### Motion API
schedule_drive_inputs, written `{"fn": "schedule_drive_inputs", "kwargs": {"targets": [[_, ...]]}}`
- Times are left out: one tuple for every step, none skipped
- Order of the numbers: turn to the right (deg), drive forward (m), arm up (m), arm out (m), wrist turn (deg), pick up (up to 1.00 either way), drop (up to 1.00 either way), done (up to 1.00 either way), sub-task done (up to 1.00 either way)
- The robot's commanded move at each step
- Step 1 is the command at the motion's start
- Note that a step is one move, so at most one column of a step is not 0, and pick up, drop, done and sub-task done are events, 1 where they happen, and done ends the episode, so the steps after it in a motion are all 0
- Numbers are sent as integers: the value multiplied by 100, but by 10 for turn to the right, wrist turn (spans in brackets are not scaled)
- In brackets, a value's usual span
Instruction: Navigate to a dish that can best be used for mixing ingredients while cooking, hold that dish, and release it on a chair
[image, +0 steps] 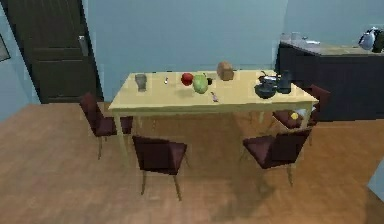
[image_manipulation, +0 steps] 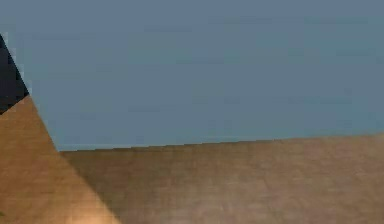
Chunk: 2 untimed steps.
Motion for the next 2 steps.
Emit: {"fn": "schedule_drive_inputs", "kwargs": {"targets": [[120,0,0,0,0,0,0,0,0],[0,60,0,0,0,0,0,0,0]]}}
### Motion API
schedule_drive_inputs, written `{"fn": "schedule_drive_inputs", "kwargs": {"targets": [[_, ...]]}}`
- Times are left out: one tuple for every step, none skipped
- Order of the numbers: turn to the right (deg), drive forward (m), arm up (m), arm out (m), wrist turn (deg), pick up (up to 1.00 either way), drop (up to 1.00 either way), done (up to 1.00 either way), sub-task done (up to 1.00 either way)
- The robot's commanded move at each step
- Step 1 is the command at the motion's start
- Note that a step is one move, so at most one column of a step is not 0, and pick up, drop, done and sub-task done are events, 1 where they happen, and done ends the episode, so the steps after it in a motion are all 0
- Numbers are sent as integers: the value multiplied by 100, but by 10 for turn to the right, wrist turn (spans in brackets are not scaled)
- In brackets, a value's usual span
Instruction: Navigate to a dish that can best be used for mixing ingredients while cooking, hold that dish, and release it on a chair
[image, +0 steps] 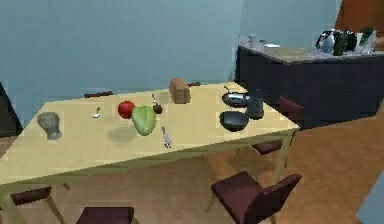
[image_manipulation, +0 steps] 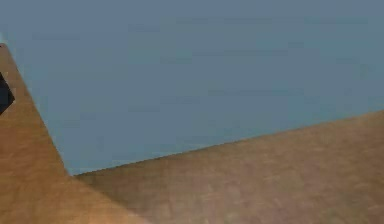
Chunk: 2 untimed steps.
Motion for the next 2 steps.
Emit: {"fn": "schedule_drive_inputs", "kwargs": {"targets": [[-450,0,0,0,0,0,0,0,0],[-270,0,0,0,0,0,0,0,0]]}}
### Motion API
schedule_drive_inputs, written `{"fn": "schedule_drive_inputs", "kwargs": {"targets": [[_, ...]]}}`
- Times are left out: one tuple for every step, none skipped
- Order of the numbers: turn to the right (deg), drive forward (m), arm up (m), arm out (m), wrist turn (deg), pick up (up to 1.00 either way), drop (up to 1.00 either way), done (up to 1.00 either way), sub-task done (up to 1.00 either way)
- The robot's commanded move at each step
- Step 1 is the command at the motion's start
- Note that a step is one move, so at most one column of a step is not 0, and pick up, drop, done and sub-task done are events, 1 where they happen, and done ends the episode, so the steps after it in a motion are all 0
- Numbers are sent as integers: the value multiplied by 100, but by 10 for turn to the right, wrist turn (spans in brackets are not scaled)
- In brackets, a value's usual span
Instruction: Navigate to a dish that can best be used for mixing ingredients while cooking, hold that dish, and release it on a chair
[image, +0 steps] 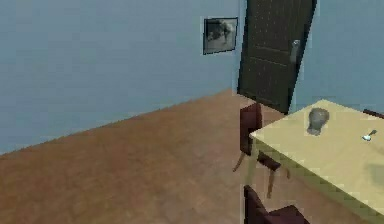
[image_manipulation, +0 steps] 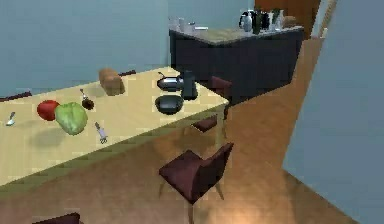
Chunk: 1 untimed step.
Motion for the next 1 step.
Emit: {"fn": "schedule_drive_inputs", "kwargs": {"targets": [[450,0,0,0,0,0,0,0,0]]}}
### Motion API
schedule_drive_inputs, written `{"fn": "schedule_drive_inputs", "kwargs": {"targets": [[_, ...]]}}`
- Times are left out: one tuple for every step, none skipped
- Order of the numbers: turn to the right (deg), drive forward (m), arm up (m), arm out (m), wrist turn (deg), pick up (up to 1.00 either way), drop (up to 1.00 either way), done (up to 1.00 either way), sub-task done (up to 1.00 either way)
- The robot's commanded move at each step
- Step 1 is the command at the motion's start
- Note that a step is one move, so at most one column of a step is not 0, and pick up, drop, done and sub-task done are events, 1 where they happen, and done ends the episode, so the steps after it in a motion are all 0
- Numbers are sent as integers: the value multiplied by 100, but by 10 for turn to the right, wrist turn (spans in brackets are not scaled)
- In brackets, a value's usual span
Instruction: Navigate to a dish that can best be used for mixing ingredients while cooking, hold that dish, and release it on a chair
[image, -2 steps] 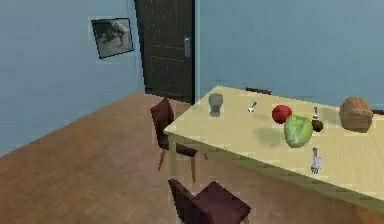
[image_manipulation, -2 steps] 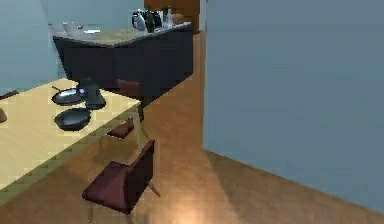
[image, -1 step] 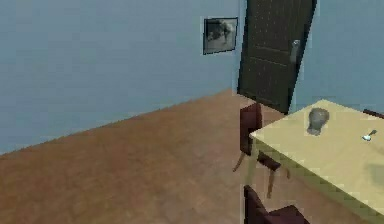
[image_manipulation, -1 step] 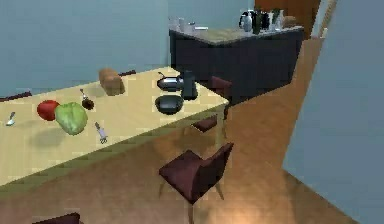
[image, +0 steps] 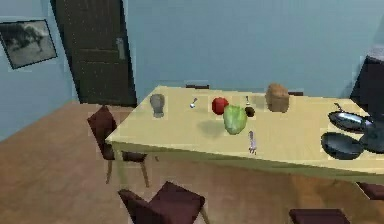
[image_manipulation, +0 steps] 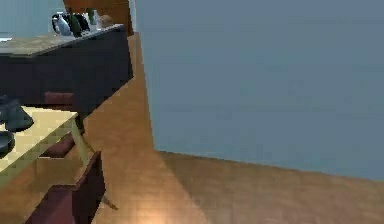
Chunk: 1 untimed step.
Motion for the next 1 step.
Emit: {"fn": "schedule_drive_inputs", "kwargs": {"targets": [[450,0,0,0,0,0,0,0,0]]}}
